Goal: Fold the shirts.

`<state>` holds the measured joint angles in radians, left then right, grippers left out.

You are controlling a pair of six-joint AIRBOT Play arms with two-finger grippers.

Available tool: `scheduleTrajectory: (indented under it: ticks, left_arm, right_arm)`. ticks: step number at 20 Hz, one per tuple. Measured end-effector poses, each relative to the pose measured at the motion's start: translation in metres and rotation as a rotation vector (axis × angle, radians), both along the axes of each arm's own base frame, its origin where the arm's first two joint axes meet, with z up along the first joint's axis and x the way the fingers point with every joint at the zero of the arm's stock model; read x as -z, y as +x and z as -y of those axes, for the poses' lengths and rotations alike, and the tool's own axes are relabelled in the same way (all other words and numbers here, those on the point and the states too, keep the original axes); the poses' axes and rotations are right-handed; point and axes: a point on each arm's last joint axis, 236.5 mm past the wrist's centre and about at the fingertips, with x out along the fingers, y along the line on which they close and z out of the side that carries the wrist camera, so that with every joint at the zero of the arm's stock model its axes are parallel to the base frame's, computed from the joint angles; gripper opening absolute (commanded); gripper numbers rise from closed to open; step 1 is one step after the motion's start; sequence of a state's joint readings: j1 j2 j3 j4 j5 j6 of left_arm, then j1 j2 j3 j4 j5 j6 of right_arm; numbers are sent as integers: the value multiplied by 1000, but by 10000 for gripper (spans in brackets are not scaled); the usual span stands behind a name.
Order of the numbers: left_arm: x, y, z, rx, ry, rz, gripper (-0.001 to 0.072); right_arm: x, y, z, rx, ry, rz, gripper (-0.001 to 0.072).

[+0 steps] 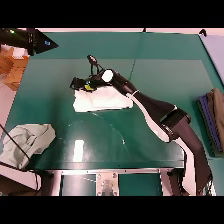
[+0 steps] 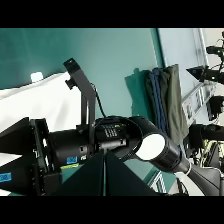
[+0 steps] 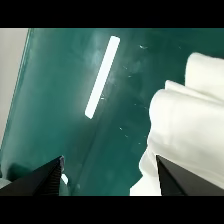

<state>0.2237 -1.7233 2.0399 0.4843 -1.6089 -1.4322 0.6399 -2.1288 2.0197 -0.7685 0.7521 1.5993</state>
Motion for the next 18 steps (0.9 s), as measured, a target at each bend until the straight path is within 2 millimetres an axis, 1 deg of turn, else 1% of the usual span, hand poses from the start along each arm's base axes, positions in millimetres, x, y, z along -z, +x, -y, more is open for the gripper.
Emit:
scheduleTrajectory:
  ticks: [1, 2, 4, 6, 7, 8, 9, 11, 12, 13, 14, 15, 17, 18]
  left_arm:
    - [1, 0, -1, -1, 4, -1, 26]
    - [1, -1, -1, 1, 3, -2, 26]
    - [1, 0, -1, 0, 4, -2, 26]
    - [1, 0, -1, -1, 4, -1, 26]
    - [1, 0, -1, -2, 4, -1, 26]
    - [1, 0, -1, -2, 4, -1, 26]
    - [1, 0, -1, -2, 4, -1, 26]
    - [1, 0, -1, -3, 4, -3, 26]
    - [1, 0, -1, -3, 3, -3, 26]
    - [1, 0, -1, -3, 3, -4, 26]
    - [1, 0, -1, -4, 3, -4, 26]
    - [1, 0, -1, -4, 3, -4, 26]
    - [1, 0, -1, -5, 2, -6, 26]
    - [1, 0, -1, -5, 2, -6, 26]
  right_arm:
    - [-4, 3, 11, -9, -16, 0, 643]
    - [-12, 9, 26, -9, -32, 7, 633]
    - [-35, 27, 73, 3, -77, 23, 633]
    - [-56, 45, 134, 36, -136, 28, 633]
    - [-64, 52, 167, 59, -167, 21, 633]
    - [-65, 57, 199, 78, -200, 1, 633]
    - [-60, 58, 231, 96, -236, -39, 633]
    - [-37, 54, 283, 138, -283, -136, 633]
    - [-21, 50, 308, 166, -295, -195, 633]
    - [-2, 45, 326, 186, -294, -252, 633]
    - [13, 37, 336, 192, -271, -301, 634]
    - [26, 30, 338, 193, -229, -338, 633]
    - [50, 18, 339, 200, -163, -388, 634]
    - [62, 13, 335, 201, -131, -410, 633]
